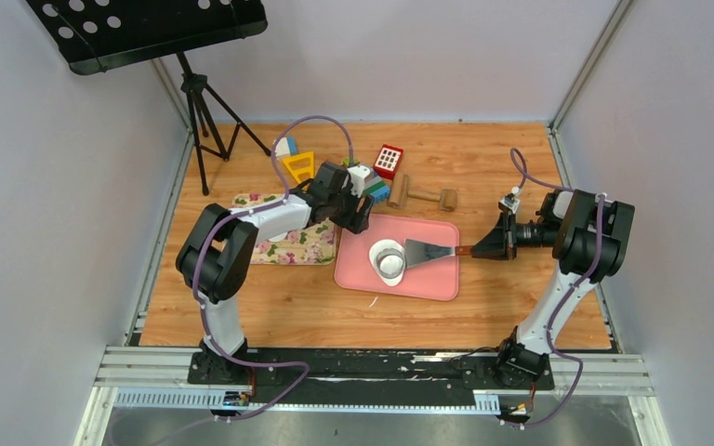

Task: Roll out the dumpling wrappers from the dough
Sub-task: Remove the dumpling wrapper from the work surface.

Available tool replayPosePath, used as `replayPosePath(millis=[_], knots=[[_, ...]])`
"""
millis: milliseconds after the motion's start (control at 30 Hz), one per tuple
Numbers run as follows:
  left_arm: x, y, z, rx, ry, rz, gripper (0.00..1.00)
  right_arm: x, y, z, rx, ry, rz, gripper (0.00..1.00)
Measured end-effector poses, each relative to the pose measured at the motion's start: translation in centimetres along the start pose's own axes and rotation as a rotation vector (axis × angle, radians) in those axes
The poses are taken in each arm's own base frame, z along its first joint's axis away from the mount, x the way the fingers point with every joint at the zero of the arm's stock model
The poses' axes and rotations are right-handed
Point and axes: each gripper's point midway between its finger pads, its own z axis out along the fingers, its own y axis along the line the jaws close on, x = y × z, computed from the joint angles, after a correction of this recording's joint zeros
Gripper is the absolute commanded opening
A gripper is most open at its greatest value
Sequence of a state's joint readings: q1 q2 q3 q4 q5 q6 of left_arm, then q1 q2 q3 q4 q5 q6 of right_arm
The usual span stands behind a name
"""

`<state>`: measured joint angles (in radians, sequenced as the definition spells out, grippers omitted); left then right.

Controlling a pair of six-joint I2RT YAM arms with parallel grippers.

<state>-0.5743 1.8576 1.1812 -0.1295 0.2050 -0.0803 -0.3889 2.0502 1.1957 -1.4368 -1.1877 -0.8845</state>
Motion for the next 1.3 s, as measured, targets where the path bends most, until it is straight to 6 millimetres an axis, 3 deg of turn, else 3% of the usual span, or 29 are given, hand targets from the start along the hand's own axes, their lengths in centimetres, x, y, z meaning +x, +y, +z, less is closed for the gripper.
replayPosePath(millis=[367,833,967,1100,1300], knots=[[0.0,0.0,0.0,0.0,-0.001,0.0,0.77,-0.1,-0.5,-0.1,0.025,0.0,0.011,0.0],[0.0,-0.2,0.0,0.013,0.0,0.0,0.77,-0.7,-1.3,-2.4,0.104,-0.055,-0.008,0.0],[0.0,-0.6,-0.1,0.032,0.001,0.0,0.77,-2.5,-0.8,-3.3,0.189,-0.074,-0.094,0.0],[0.0,-1.2,-0.1,0.071,0.002,0.009,0.77,-5.6,-0.4,-3.6,0.249,-0.097,-0.18,0.0],[0.3,-2.1,-0.2,0.127,0.011,0.024,0.82,-7.6,0.6,-1.2,0.273,-0.045,-0.255,0.0]])
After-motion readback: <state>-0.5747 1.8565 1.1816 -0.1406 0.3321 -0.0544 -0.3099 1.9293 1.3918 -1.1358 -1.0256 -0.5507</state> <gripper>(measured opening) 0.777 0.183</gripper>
